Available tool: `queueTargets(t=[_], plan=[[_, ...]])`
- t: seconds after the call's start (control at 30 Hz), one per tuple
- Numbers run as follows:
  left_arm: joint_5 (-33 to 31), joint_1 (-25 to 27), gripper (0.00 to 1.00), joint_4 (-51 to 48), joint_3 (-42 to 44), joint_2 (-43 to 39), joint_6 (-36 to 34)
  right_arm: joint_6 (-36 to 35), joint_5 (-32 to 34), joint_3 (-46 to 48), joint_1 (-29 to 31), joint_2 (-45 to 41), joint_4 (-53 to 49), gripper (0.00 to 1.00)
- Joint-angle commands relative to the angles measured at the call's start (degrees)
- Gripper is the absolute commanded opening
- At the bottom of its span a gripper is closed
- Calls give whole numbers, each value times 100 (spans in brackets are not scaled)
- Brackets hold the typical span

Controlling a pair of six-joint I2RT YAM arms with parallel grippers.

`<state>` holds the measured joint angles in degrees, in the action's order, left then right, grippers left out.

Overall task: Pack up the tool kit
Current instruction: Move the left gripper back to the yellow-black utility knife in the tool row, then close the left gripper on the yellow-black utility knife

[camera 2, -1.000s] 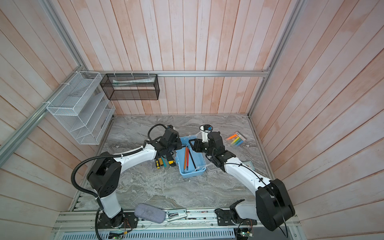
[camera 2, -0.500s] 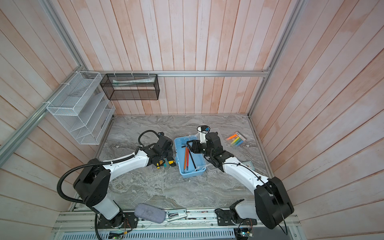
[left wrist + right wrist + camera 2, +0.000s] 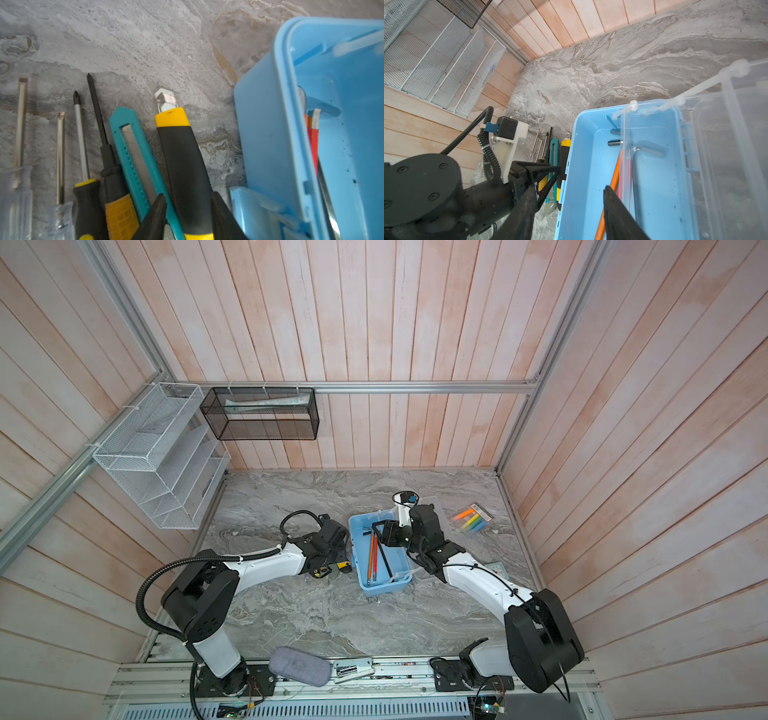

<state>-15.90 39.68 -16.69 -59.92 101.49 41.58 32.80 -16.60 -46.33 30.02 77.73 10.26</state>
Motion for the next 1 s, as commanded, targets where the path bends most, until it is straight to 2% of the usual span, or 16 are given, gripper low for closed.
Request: queueTargets(t=[0.0, 0.63, 0.97], plan=[[-35, -57, 41, 70, -166, 164, 87, -72, -32, -85, 39, 31, 28, 53], [43, -180, 42, 42, -579, 822, -187, -107, 35, -65, 34, 82, 15, 54], [-208, -179, 44, -235, -750, 1105, -282, -64, 48, -43, 33, 213, 46, 54]])
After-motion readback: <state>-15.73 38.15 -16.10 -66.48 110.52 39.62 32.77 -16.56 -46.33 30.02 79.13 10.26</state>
